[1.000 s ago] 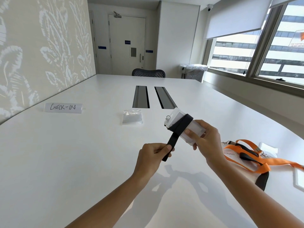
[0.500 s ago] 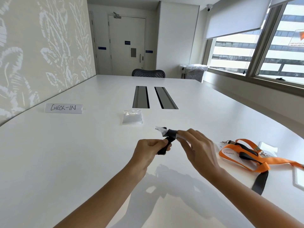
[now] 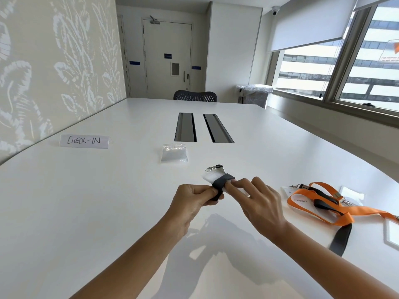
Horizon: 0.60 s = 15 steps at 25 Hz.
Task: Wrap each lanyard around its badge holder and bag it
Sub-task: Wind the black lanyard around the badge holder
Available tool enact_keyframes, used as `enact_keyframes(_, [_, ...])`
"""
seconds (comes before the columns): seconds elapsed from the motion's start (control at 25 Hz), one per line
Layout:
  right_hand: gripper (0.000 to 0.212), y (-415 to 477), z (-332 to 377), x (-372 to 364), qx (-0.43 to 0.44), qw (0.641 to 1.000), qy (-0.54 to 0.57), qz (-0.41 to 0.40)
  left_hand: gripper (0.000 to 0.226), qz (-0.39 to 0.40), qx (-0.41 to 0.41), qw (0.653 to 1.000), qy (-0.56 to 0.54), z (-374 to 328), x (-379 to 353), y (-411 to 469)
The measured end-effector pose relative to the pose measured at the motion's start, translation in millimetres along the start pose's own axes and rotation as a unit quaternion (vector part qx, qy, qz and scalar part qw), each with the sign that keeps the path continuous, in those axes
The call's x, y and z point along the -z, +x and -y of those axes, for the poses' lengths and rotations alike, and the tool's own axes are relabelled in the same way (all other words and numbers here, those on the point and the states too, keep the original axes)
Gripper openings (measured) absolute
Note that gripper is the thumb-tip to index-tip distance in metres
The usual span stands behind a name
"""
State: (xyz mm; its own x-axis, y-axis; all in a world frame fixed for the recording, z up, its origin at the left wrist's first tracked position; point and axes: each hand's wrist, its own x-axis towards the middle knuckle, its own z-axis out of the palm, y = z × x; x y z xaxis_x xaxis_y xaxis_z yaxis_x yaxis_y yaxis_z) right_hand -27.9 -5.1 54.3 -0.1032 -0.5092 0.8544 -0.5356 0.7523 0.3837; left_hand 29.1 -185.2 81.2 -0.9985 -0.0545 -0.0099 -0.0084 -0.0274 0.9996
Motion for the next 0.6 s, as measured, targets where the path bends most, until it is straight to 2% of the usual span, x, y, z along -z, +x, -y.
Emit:
enact_keyframes(0.16, [0.038,-0.5,-1.0,-5.5,0.045,0.998,-0.033,-0.021,0.014,-0.009,0.024,1.0,-0.006,-1.6,0.8,-0.6])
enact_keyframes(0.36, [0.037,-5.8,-2.7,-7.8,0.101,0.994,-0.035,0.0,0.009,-0.018,0.094,0.995,-0.038,2.5,4.4,0.3])
enact_keyframes(0.48, [0.034,-8.7,1.4,-9.7,0.116,0.993,-0.033,0.008,0.003,-0.022,0.146,0.986,-0.076,7.1,5.7,0.1])
enact_keyframes(0.6, [0.033,-10.1,2.9,-12.6,0.109,0.993,-0.03,0.016,0.006,-0.017,0.169,0.981,-0.095,6.0,7.8,2.2])
